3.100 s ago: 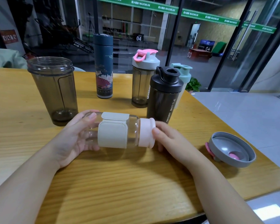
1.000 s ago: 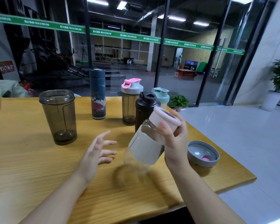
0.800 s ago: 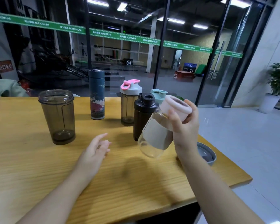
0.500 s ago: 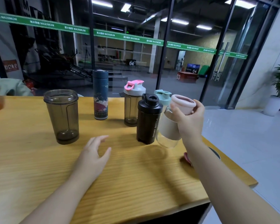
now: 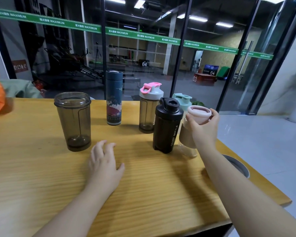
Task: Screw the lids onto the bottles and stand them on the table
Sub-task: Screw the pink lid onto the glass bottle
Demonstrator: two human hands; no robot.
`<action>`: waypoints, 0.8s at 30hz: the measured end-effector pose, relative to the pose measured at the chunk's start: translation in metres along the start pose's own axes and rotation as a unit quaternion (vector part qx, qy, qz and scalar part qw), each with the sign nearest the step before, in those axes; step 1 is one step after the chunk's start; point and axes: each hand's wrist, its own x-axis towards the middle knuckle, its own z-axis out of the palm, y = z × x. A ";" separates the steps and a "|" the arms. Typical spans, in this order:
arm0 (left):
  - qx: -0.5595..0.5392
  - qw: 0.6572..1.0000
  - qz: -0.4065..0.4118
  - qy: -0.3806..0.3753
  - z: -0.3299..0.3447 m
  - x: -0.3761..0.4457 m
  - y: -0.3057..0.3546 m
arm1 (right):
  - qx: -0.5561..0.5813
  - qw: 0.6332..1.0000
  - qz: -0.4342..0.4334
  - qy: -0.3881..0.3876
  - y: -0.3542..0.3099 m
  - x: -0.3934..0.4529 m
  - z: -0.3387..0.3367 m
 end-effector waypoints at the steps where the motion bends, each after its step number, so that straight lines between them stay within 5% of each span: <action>1: 0.013 1.000 -0.001 -0.007 0.001 0.000 0.001 | -0.005 1.000 -0.002 0.000 0.002 0.002 0.001; 18: -0.023 1.000 -0.015 0.016 0.001 0.003 0.001 | -0.066 0.997 0.010 -0.036 0.003 -0.003 0.001; 21: -0.033 0.999 -0.011 0.013 0.002 0.003 -0.001 | -0.180 0.982 -0.014 -0.055 -0.008 -0.023 -0.017; 24: -0.036 0.999 -0.011 0.004 0.002 0.002 -0.001 | -0.389 0.916 -0.050 -0.087 -0.012 -0.042 -0.038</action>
